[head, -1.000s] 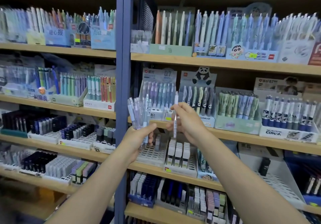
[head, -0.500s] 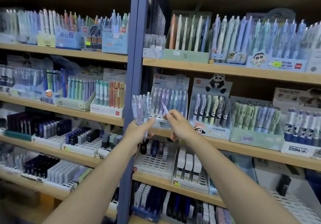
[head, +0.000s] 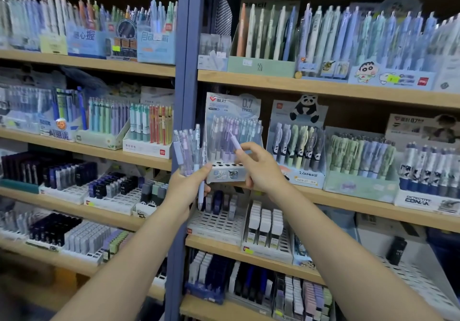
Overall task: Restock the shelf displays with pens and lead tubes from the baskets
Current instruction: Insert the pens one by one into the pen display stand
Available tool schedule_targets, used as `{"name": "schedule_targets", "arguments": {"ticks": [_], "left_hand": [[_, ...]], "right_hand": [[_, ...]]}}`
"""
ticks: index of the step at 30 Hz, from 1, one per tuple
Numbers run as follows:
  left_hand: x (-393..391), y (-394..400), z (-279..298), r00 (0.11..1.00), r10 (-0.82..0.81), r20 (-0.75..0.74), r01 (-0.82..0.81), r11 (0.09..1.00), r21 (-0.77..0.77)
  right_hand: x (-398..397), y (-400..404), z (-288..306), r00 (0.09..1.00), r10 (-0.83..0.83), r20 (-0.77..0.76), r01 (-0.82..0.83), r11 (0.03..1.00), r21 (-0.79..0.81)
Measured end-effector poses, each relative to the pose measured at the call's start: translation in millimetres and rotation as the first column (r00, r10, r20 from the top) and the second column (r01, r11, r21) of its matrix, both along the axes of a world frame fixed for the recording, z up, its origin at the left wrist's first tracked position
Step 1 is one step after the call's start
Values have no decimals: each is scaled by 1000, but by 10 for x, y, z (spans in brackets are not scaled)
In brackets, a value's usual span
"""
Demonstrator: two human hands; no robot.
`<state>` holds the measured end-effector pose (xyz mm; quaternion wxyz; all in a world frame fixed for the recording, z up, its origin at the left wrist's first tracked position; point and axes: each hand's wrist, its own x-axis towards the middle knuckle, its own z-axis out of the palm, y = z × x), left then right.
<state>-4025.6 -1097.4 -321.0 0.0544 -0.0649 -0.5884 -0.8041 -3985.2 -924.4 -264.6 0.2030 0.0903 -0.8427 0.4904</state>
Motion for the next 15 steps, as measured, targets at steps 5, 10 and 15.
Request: {"name": "schedule_targets", "arguments": {"ticks": [5,10,15], "left_hand": [[39,39,42,999,-12,-31,11,999,-35],[21,84,24,1000,-1,-12,1,999,-32],[-2,111,7,1000,21,-21,-21,999,-33]], "right_hand": [[58,-82,2,998,56,-22,-56,998,16],[95,-40,16,977,131,169,-118,989,-85],[162,106,25,974,196,113,-170,964,-202]]}}
